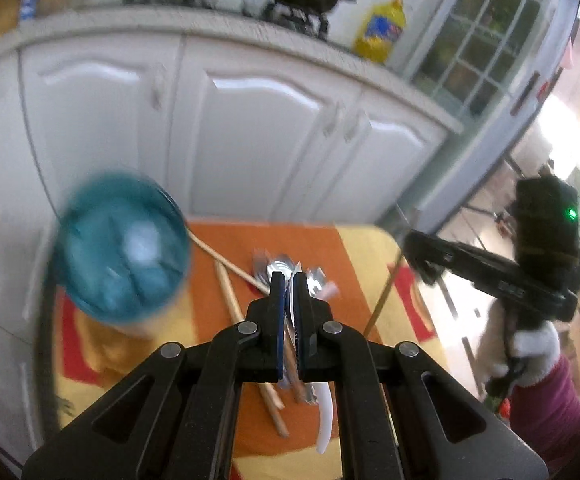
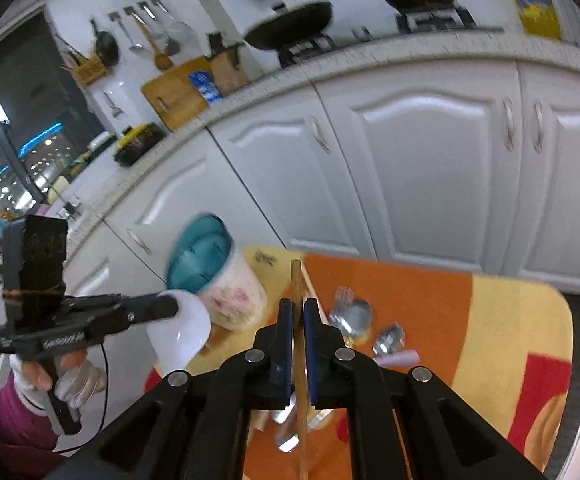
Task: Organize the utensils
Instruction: 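Carry the spoon and chopstick over the floral holder and release both into it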
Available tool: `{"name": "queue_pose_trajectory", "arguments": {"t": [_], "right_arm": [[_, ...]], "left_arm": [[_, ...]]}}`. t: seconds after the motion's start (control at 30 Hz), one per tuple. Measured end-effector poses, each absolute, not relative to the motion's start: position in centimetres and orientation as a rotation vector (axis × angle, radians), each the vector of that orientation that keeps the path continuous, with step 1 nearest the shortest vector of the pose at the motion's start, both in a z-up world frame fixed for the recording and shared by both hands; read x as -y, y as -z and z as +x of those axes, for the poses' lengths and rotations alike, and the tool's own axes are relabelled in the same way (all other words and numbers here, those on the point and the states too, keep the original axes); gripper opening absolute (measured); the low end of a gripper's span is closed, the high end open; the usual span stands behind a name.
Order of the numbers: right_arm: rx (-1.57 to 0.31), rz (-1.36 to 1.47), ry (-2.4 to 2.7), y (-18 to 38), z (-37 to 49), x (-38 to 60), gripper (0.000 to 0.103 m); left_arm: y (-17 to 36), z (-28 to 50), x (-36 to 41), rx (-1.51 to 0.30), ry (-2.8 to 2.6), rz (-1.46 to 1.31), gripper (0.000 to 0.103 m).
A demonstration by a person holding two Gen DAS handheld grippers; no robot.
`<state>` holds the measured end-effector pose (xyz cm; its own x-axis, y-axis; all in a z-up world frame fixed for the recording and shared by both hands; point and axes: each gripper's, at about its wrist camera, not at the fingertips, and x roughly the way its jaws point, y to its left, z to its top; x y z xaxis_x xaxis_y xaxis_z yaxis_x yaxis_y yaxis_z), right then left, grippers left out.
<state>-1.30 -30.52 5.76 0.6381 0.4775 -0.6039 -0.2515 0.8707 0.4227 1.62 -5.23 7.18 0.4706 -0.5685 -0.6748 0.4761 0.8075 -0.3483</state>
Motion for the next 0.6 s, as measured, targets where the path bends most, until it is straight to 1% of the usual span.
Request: {"name": "queue_pose_trajectory", "arguments": {"t": [0.13,0.27,0.43,0.6], "right_arm": [[-0.679,0.321,-0.461,-9.7,-0.4,29.1,0.005],[-0.609,0.299,-0.497,-12.9,1.4,26.5,0.005],[-0.569,0.25,-0.54,-15.8,3.5,23.6,0.005],[-0.553,0.208,-0.571,-17.6,5.7,21.4,0.005]], "left_arm": [[-10.3,3.8,2.1,-0.774,0.534,-0.139,0.002],[-11.8,6.3,-0.1,-0.709,0.435,-0.145,0.002],[-11.7,8.5,-1.7,-0.64,0.301,-0.09,0.002],[-10.6,10.4,-3.5,-0.615,0.229,-0.104,0.002]]}}
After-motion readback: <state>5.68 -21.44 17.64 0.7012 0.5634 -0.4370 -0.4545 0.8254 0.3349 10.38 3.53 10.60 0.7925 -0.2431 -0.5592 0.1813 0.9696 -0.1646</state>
